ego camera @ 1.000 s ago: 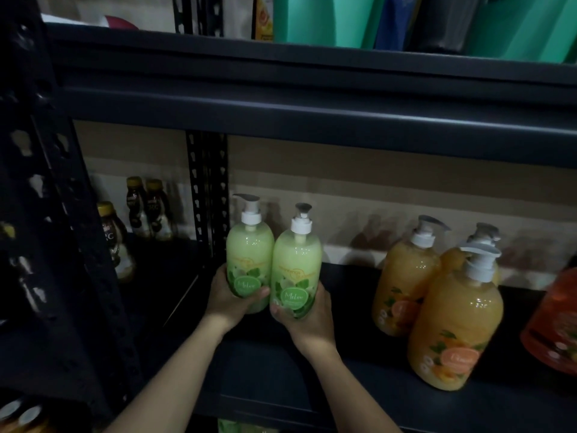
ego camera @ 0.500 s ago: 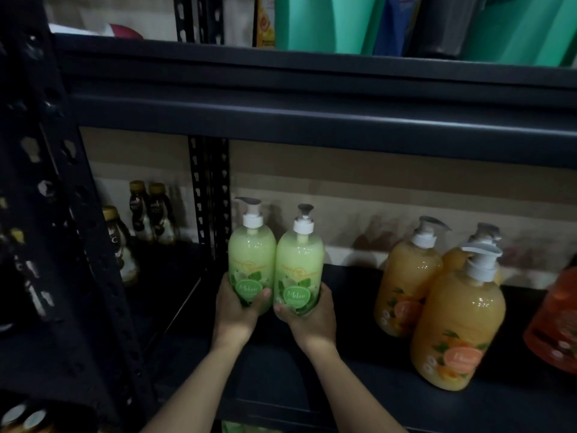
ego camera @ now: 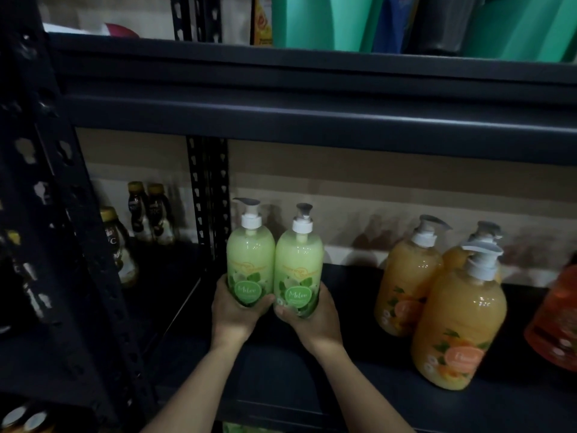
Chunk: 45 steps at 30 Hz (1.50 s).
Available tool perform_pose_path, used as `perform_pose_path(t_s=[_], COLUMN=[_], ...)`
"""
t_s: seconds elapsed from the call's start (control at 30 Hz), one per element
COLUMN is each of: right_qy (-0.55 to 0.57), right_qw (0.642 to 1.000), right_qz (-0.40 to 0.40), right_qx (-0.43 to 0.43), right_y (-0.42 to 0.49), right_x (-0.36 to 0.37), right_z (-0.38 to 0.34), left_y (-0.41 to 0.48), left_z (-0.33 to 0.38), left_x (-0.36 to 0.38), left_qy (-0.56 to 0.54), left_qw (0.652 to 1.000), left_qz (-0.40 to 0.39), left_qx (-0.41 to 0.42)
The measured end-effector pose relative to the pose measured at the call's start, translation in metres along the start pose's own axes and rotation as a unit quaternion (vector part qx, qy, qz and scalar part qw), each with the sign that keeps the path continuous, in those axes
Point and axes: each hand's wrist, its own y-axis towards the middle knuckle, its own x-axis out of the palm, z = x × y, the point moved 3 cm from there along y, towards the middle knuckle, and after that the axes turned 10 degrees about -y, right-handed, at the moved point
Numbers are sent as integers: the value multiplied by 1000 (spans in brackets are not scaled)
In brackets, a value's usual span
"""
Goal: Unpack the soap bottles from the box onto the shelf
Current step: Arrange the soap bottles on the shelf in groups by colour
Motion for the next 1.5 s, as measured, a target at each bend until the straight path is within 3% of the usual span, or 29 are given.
perform_pose_path(t_s=[0.33, 1.5], right_qy=[-13, -14], right_qw=[999, 998], right_qz=[-11, -22], right_qx=[41, 52], right_y=[-5, -9], right_x=[-4, -9], right_z=[-2, -7], left_y=[-1, -6], left_z=[3, 11], left_x=[-4, -4], left_qy=[22, 14], left_qw=[999, 1000], left_qz=[25, 12], left_qx=[-9, 11])
